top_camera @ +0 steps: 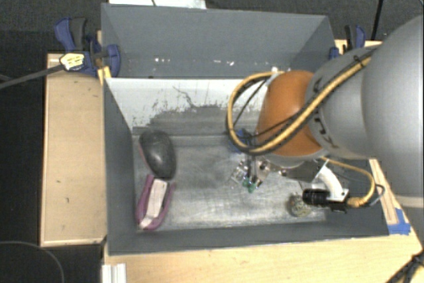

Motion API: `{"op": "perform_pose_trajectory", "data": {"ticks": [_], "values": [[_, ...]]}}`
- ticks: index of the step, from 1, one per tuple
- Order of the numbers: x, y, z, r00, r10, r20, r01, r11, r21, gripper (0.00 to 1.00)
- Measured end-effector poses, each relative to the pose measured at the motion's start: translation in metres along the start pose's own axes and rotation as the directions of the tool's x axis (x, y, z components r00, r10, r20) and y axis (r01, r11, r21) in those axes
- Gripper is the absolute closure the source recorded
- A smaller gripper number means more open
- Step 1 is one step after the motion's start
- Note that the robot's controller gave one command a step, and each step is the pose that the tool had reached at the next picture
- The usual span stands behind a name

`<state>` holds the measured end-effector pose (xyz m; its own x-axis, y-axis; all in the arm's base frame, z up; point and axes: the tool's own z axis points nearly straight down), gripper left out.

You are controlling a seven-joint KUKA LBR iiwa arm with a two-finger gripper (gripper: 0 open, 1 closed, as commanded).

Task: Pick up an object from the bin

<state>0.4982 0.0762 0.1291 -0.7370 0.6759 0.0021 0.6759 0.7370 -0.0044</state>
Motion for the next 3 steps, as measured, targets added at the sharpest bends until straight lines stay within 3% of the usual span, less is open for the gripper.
{"op": "perform_pose_trajectory", "data": {"ticks": [1,2,3], "values": [[0.052,0.029,-0.016,0.985,-0.171,0.002,0.171,0.985,-0.005,1.0],[0.059,0.036,-0.031,0.99,-0.142,0.005,0.142,0.99,-0.007,1.0],[0.053,0.037,-0.048,0.986,-0.168,0.006,0.168,0.986,-0.007,1.0]]}}
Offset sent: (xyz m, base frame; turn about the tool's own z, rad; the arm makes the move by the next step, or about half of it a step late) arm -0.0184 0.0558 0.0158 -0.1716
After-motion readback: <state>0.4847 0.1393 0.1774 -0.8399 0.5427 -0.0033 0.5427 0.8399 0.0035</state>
